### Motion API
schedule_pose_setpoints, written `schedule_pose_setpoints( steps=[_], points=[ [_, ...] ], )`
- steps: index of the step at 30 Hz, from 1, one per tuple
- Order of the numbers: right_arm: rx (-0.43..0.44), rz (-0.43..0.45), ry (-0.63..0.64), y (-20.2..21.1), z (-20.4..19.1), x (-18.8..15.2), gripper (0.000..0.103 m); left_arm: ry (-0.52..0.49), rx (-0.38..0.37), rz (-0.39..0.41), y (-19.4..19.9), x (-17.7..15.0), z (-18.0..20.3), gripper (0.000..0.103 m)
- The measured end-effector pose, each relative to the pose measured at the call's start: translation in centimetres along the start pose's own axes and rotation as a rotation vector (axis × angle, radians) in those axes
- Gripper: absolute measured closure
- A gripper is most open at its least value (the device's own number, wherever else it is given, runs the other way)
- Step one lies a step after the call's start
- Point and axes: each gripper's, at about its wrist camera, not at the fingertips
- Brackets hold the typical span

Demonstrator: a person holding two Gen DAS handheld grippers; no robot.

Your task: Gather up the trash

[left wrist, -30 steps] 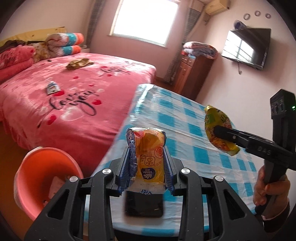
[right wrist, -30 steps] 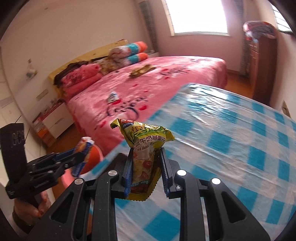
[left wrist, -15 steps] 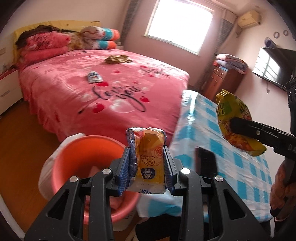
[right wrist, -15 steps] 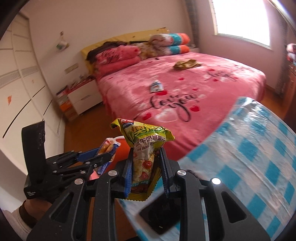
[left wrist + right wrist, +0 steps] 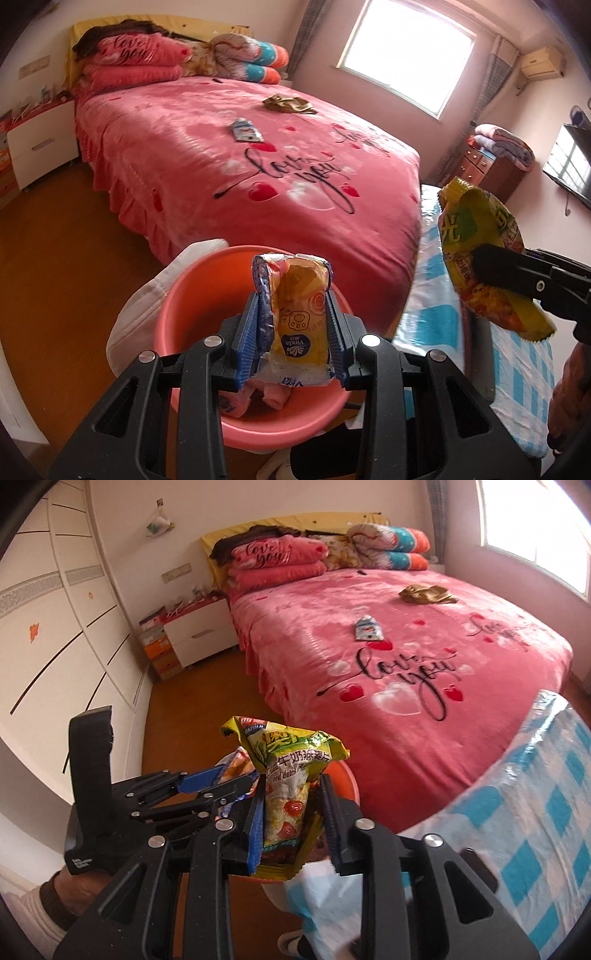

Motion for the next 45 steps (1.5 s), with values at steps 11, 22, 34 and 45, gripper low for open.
schedule_pose_setpoints(
  steps=[11, 22, 34, 45],
  points=[
    [0.045, 0.042, -0.097, 0.7, 1.5, -0.6, 0.014, 0.017, 0.117, 0.069, 0.2, -0.5, -1.4, 0.016],
    [-0.070, 0.135, -0.197, 4.5, 4.6, -3.9, 0.012, -0.093, 0.235, 0.128, 2.3, -0.3, 2.7, 0.004],
    [-0.150, 0.195, -0.296, 7.6, 7.8, -7.6, 0.010, -0.180, 0.179, 0.134, 2.7, -0.6, 8.4, 0.004],
    [-0.218, 0.243, -0.379, 10.6, 10.1, -11.4, 0.008, -0.258, 0.165, 0.130, 2.9, -1.3, 13.1, 0.004]
  ],
)
Point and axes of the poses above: each gripper's, at about its wrist camera, not at the fingertips, and y roughly against the way its jaws point, z to its right, x to its top, and after that the axes turned 14 degrees about -z, right-handed
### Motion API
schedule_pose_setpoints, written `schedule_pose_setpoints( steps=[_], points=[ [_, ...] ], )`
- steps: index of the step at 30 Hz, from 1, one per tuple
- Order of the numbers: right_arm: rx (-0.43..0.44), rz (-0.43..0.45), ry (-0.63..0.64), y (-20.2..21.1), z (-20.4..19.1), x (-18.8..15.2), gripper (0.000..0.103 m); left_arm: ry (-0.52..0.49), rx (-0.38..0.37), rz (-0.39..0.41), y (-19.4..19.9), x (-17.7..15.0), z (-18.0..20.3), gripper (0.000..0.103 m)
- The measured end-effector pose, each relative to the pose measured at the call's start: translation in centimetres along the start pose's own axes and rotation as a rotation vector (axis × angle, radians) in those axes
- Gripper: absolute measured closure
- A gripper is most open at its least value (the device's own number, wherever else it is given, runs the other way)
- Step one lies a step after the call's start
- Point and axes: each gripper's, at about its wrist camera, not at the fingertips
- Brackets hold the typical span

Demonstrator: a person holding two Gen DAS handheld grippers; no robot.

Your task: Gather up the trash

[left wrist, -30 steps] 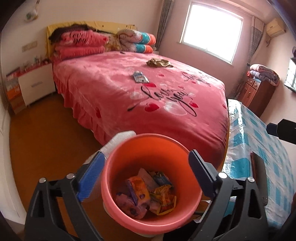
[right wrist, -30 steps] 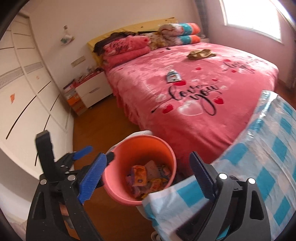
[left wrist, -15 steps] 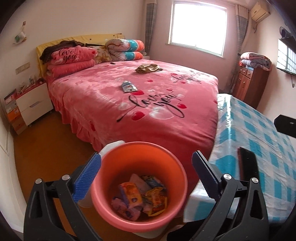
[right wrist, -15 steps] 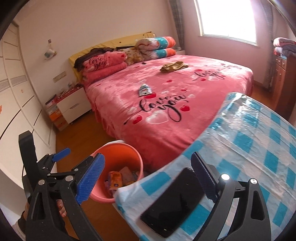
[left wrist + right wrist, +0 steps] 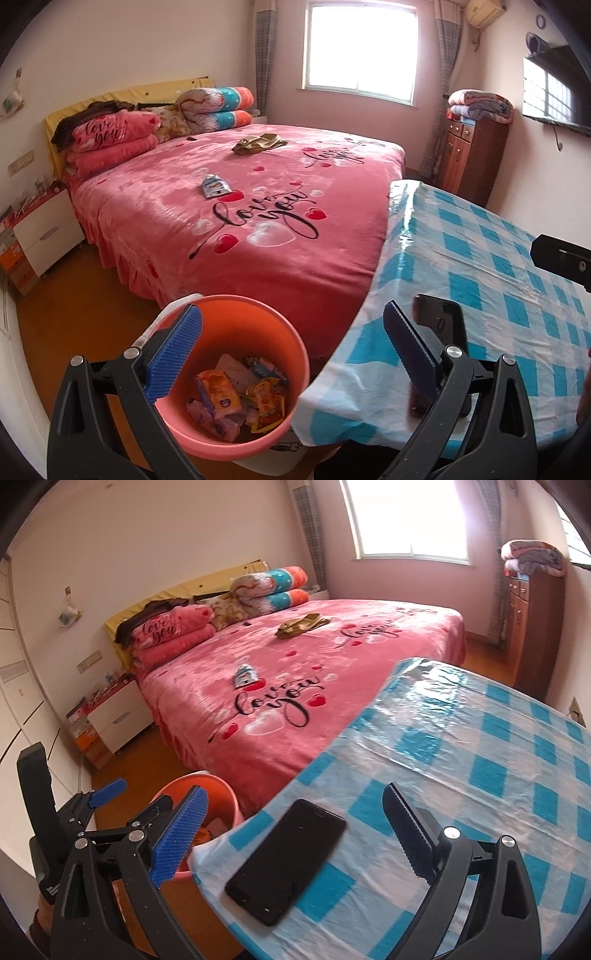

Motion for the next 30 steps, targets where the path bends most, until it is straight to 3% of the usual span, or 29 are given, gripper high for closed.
schedule_pose_setpoints(
  steps=[11, 30],
  points=[
    [-0.069, 0.044, -0.077, 2.6, 3.9, -2.0, 0.008, -0.094, -0.034, 0.022, 1.3, 0.7, 5.0, 0.004],
    [-0.233, 0.109, -0.242, 8.0, 12.2, -6.8, 0.008, -0.261, -0.157, 0.024, 2.4, 0.1, 15.4, 0.004]
  ],
)
Point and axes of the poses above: each gripper's, at about its wrist camera, not at the fingertips, and y roughly against the way its jaws point, z to its right, x to its top, and after that the axes turned 14 degrees about -z, right-handed
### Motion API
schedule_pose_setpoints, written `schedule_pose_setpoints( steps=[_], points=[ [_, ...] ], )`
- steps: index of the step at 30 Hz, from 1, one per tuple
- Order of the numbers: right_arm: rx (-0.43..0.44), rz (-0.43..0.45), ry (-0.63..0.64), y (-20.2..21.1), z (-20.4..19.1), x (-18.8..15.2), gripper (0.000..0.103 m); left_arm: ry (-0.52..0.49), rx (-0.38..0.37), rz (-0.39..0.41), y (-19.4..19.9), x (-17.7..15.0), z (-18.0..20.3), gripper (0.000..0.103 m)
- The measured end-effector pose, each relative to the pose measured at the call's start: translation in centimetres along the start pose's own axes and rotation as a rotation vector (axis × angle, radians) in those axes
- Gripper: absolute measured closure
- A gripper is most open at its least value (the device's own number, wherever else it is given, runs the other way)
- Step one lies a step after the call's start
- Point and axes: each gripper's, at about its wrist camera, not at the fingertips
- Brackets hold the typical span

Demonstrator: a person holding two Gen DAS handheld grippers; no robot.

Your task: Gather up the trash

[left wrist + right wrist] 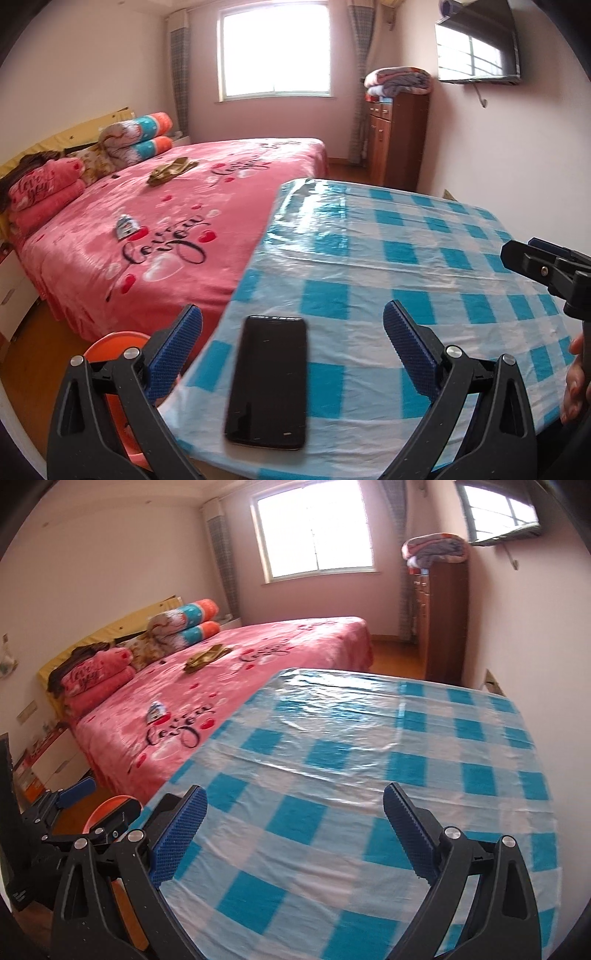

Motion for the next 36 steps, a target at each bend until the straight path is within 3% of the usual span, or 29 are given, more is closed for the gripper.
schedule_pose_setpoints(
  steps=[15, 36],
  points=[
    [-0.113, 0.042, -0.109, 3.1, 6.6, -2.8, 0.008, -0.111, -0.069, 0.002, -0.3, 0.9, 6.6, 0.004],
    [-0.231, 0.083, -0.185, 7.0, 10.1, -6.2, 0.008, -0.135, -0.135, 0.021, 1.1, 1.4, 11.0, 0.004]
  ],
)
Point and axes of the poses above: each gripper's, at about its wrist camera, not at the fingertips, and y roughly against the way its jaws point, z to its right, x to its top, and after that the axes turned 14 degrees about -z, right-handed
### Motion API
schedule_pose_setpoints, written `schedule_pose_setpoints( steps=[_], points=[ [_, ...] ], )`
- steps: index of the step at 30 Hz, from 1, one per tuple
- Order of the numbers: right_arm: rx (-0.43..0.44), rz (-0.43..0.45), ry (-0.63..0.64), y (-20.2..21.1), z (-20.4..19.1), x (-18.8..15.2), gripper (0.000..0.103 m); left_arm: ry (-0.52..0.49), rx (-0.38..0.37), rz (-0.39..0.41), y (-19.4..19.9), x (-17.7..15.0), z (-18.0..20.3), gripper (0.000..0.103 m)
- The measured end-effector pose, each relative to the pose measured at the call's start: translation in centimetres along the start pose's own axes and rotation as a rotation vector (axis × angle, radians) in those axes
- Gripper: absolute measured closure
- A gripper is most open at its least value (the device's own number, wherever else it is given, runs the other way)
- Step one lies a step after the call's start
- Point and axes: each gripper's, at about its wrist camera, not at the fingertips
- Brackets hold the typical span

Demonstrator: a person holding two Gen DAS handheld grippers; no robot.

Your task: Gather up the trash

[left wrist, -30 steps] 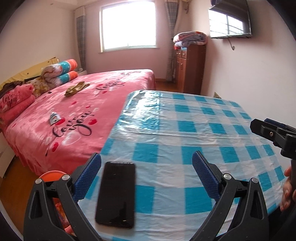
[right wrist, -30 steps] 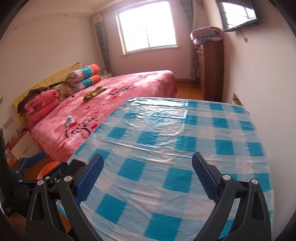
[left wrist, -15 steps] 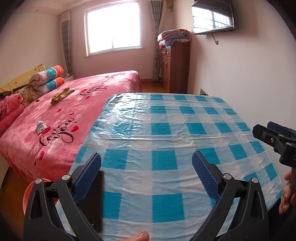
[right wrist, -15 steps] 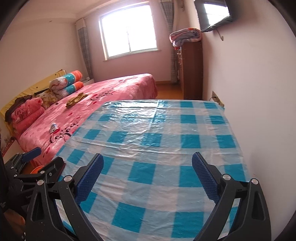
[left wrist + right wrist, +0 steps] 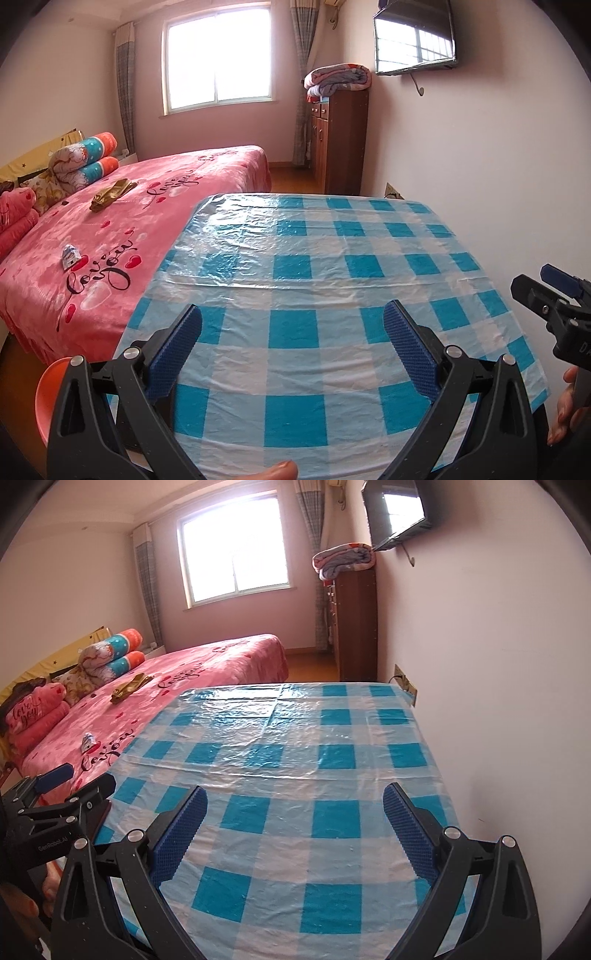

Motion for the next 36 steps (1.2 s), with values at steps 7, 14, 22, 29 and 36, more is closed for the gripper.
schedule_pose_setpoints(
  steps=[7, 14, 22, 29, 36],
  points=[
    [-0.031, 0.029, -0.011, 1.5, 0.7, -0.5, 0.008, -0.030, -0.001, 0.025, 1.1, 0.1, 1.3, 0.004],
    [-0.055, 0.046, -0.023, 2.5, 1.2, -0.9, 0.008, -0.047, -0.007, 0.048, 2.1, 0.0, 1.9, 0.004],
    [-0.080, 0.057, -0.018, 3.1, 1.0, -1.3, 0.008, -0.046, -0.012, 0.068, 2.9, -0.2, 2.0, 0.004],
    [-0.095, 0.063, -0.007, 3.3, 0.6, -1.5, 0.008, -0.043, -0.011, 0.073, 3.3, -0.4, 2.1, 0.004],
    [-0.111, 0.064, 0.003, 3.1, 0.5, -1.6, 0.008, -0.046, -0.011, 0.075, 3.5, -0.5, 2.1, 0.004]
  ],
)
Point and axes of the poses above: each gripper's, at about its wrist camera, not at the fingertips, and y roughly against the way its jaws point, z to its right, x to its top, and after that the axes turned 14 degrees about -z, right-handed
